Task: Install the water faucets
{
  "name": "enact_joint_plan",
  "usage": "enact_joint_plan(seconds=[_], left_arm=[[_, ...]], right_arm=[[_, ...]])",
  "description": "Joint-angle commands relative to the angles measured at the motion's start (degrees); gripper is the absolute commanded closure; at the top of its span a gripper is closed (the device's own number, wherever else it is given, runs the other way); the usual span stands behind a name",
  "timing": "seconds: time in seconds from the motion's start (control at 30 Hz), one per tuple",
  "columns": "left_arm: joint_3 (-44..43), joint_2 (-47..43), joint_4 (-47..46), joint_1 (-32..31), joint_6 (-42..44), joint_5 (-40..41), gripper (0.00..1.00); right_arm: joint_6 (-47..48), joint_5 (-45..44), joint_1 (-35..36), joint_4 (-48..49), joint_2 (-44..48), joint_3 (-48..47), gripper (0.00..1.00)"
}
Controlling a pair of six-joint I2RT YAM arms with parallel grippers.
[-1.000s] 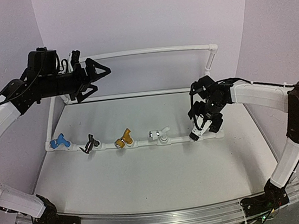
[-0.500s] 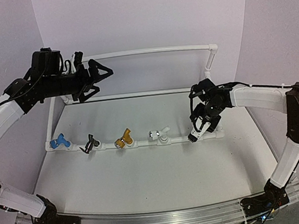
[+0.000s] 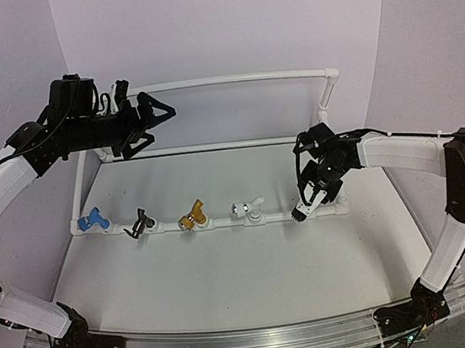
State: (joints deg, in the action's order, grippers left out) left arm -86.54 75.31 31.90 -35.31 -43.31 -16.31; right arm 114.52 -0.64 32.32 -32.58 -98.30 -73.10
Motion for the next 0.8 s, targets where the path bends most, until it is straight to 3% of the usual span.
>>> enact_joint_plan(seconds=[0.0,0.77], left_arm=[[-1.4,-0.7,-2.1,0.1,1.1,0.7,0.01],[-1.5,-0.6,-2.3,0.1,1.9,1.4,0.01]], right_arm=[[8.2,0.1,0.5,-1.8,0.3,0.6,0.59],[-4.1,-1.2,1.0,-6.5,-2.1,-2.2,0.72]])
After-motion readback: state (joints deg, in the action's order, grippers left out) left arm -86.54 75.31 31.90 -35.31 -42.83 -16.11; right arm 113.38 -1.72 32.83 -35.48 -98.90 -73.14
